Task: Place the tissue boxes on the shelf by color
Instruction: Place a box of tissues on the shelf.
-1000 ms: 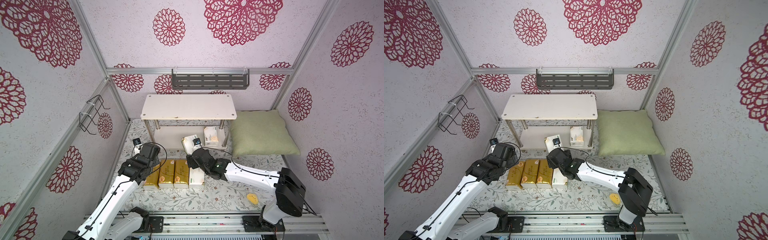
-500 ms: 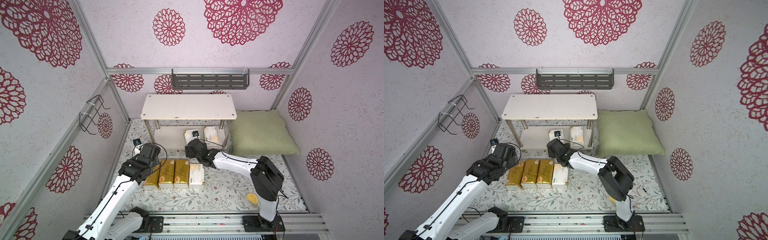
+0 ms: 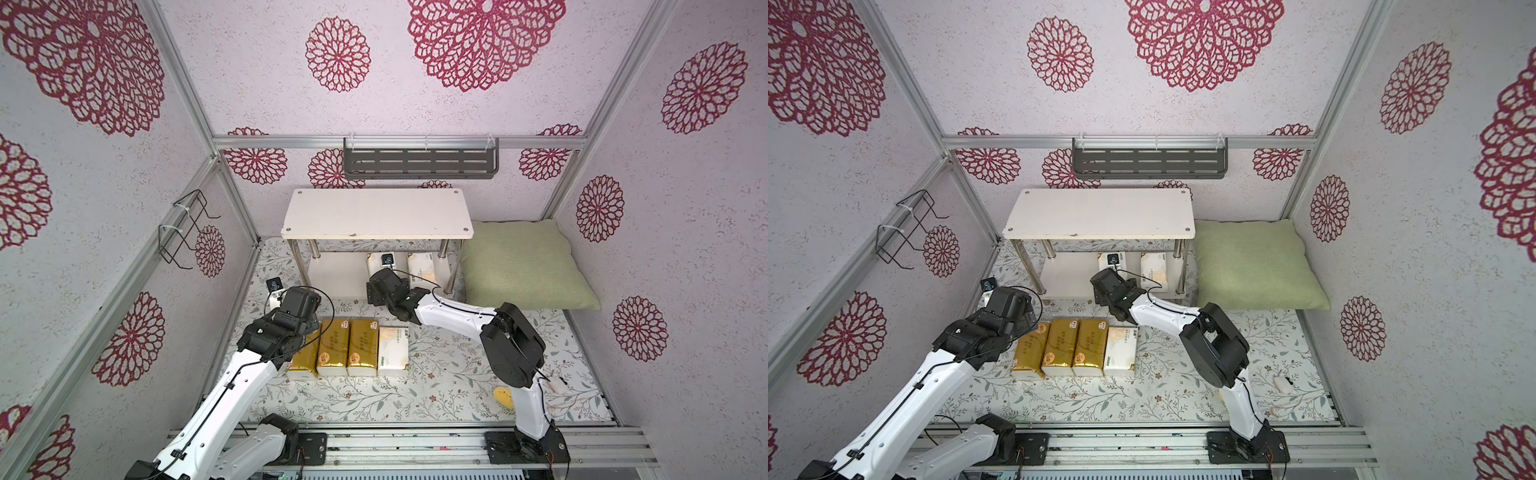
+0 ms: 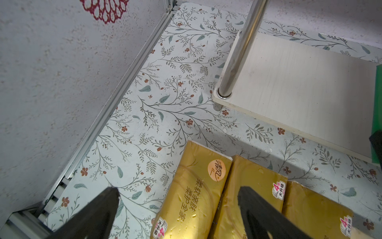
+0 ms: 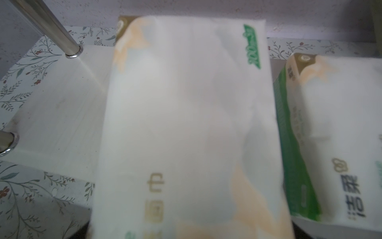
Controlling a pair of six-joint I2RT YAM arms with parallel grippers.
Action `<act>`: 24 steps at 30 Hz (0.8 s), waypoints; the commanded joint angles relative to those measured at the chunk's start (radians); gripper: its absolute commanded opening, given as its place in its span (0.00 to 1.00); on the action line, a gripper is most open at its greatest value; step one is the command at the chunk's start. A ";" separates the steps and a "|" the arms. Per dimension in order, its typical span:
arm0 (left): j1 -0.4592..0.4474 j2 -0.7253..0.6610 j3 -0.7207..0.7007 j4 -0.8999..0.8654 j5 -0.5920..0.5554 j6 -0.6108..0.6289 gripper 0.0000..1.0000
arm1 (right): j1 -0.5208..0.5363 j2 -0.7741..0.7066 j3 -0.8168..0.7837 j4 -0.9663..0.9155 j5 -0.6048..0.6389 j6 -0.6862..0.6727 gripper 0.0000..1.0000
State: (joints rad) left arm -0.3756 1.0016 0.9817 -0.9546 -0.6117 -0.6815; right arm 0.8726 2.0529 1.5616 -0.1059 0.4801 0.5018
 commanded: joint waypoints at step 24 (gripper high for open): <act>-0.009 0.001 -0.012 0.015 0.002 0.003 0.97 | -0.055 0.134 0.189 -0.065 0.025 0.055 0.89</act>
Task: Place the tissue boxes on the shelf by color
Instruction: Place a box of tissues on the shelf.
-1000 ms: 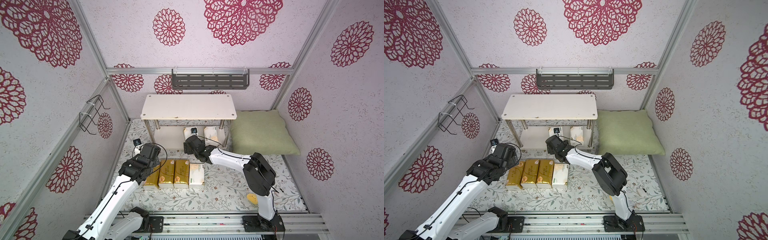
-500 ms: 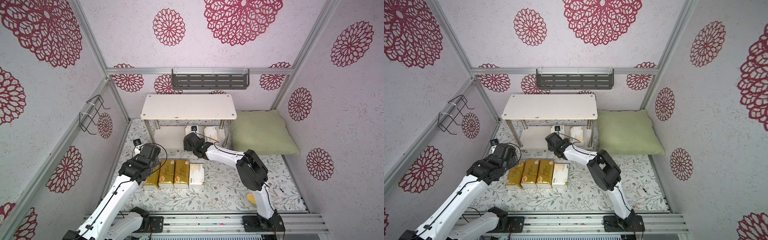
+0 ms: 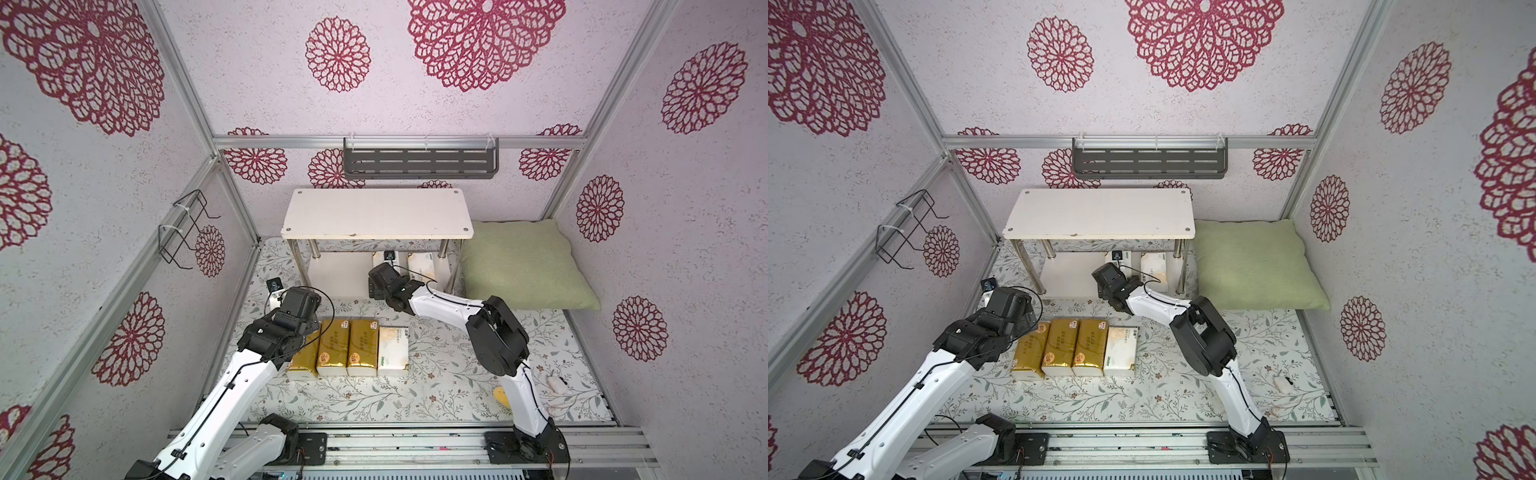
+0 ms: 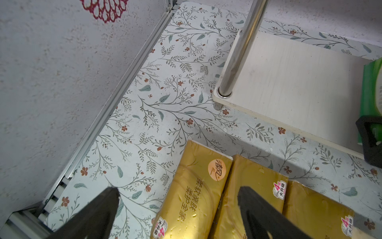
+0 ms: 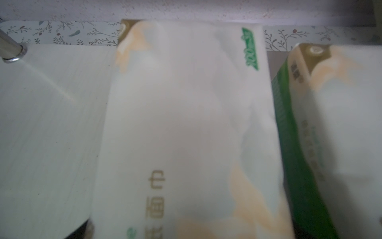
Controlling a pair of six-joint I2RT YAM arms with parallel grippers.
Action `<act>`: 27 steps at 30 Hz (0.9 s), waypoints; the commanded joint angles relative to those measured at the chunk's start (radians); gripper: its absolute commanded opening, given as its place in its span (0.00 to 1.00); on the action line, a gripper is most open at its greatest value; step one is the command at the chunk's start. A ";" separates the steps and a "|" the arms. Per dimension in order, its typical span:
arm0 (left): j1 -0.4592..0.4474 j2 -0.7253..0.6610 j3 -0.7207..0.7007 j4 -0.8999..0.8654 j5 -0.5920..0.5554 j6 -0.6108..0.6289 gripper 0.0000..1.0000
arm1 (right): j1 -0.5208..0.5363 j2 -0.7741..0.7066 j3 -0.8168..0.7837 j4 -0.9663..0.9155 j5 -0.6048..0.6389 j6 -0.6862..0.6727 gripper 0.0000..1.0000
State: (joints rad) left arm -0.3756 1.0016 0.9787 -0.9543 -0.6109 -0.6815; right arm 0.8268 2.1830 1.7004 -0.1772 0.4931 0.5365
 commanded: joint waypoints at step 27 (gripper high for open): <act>-0.008 -0.014 -0.019 0.013 0.010 0.004 0.97 | -0.005 -0.039 0.059 0.019 -0.011 0.043 0.99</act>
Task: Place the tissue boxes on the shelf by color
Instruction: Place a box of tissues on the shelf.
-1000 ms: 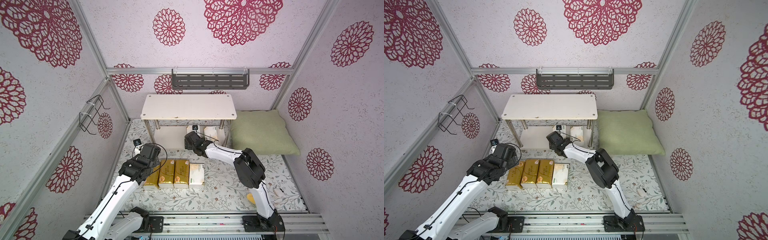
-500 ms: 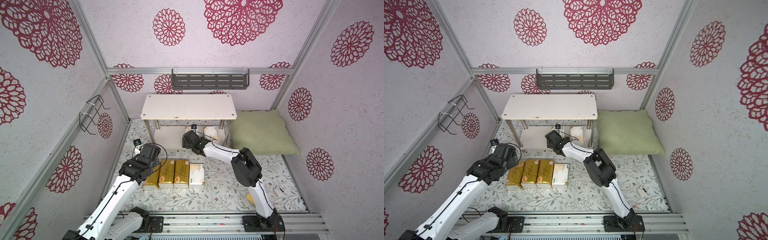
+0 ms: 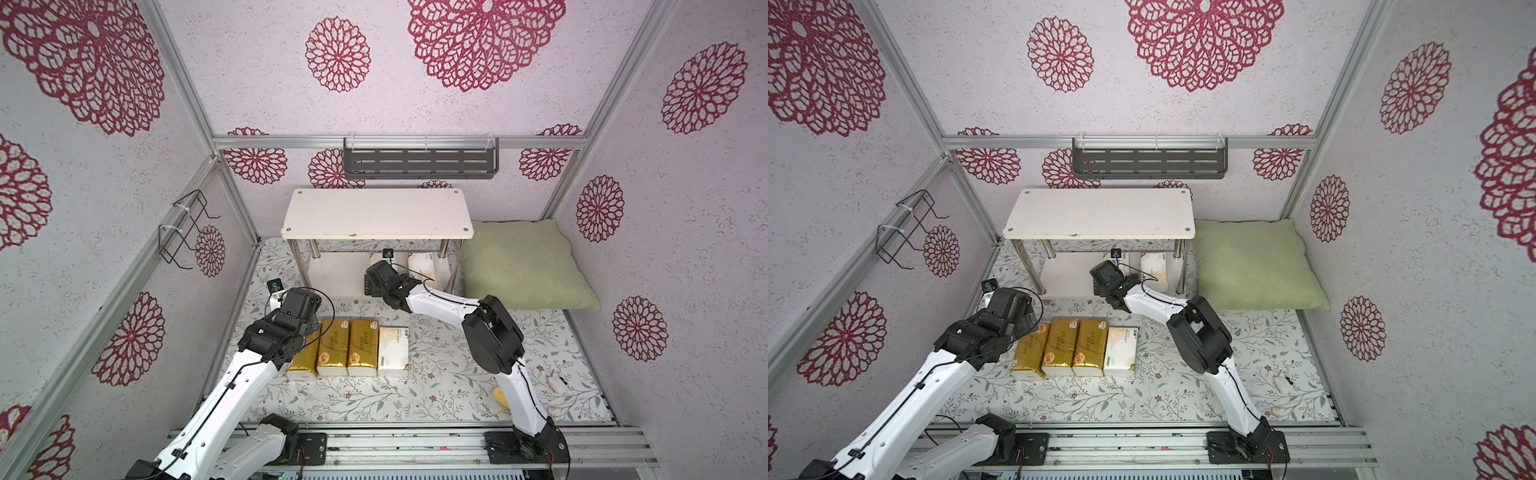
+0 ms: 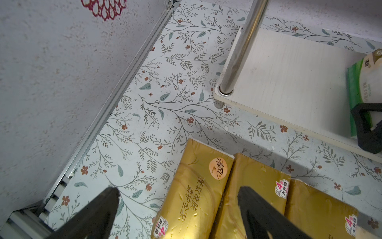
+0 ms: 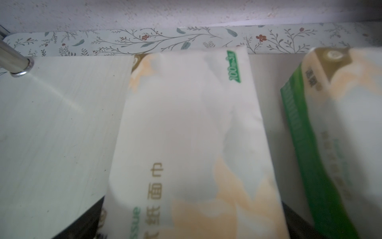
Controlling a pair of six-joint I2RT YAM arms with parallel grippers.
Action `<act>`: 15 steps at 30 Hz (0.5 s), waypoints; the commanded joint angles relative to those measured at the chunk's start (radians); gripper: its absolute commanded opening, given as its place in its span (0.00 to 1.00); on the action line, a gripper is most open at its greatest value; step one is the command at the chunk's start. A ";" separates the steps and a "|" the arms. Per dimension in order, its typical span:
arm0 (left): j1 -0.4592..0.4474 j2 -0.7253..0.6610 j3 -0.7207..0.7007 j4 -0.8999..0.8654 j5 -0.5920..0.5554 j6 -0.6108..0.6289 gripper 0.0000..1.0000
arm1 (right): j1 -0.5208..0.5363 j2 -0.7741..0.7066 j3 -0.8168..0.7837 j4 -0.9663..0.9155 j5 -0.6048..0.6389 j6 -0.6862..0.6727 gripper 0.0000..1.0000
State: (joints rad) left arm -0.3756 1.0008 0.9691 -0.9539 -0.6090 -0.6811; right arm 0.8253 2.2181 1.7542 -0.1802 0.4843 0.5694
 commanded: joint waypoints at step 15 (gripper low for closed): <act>-0.009 -0.018 -0.006 0.007 0.005 0.000 0.97 | 0.001 -0.130 -0.032 0.049 -0.001 0.000 0.99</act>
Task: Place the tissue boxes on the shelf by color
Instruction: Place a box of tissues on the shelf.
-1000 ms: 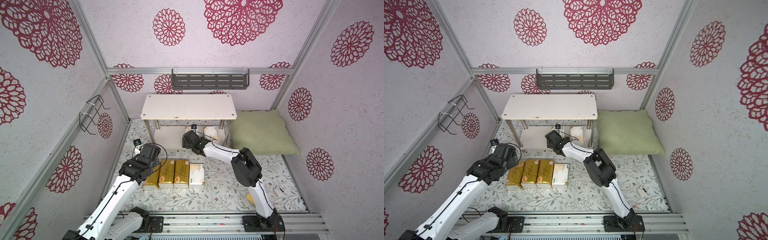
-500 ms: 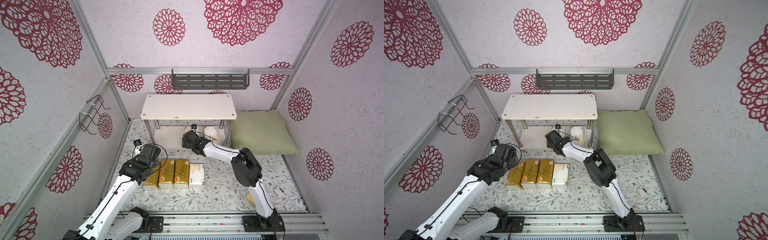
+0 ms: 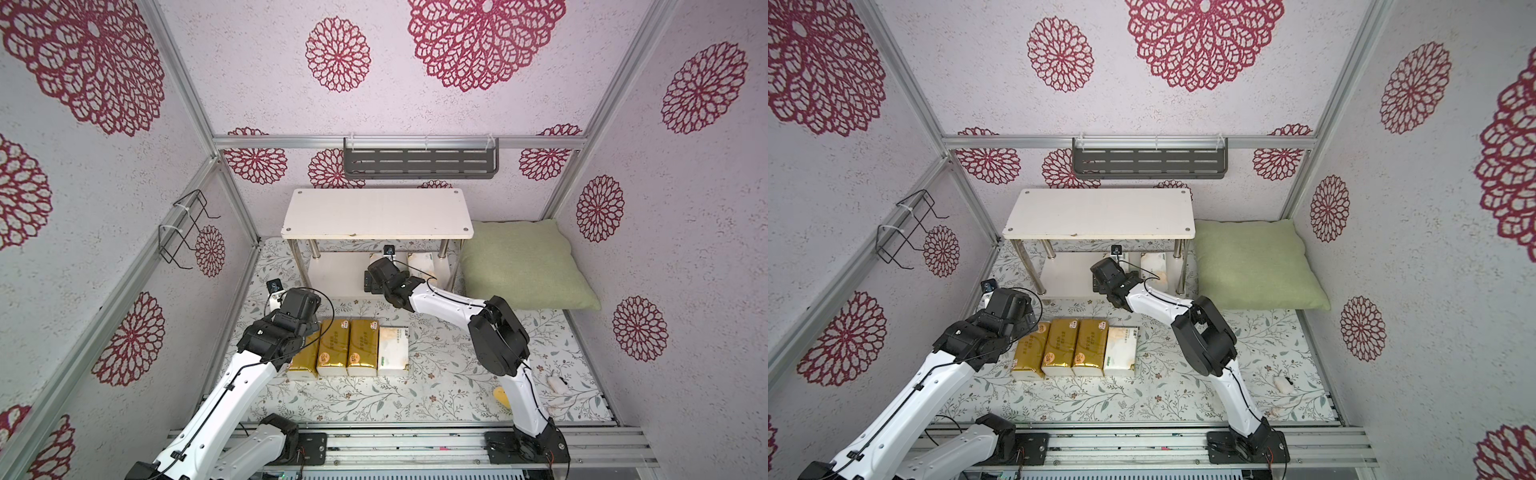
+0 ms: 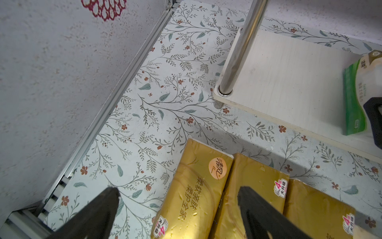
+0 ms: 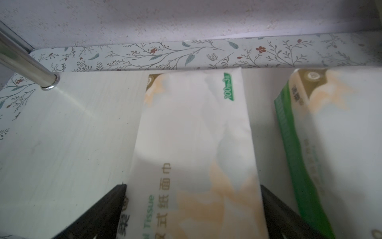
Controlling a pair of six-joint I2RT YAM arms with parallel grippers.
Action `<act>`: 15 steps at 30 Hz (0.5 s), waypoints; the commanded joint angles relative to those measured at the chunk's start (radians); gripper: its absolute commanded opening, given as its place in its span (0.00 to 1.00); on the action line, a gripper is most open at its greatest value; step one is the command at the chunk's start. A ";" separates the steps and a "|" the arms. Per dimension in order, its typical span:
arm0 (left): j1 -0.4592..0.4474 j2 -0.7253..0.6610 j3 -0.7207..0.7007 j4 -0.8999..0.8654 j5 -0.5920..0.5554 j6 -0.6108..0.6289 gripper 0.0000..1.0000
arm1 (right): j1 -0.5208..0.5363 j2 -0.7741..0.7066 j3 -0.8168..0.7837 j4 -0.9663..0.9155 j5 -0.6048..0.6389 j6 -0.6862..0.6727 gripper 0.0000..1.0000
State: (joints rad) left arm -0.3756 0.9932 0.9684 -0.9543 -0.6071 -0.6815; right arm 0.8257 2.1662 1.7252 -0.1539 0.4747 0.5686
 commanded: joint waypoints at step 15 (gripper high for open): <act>-0.010 -0.007 -0.007 0.001 0.023 -0.016 0.97 | 0.013 -0.151 -0.054 0.055 -0.008 -0.037 0.99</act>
State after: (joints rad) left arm -0.3756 0.9932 0.9684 -0.9550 -0.5907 -0.6861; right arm 0.8349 2.0918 1.6867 -0.1257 0.4667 0.5533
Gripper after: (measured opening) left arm 0.974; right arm 0.991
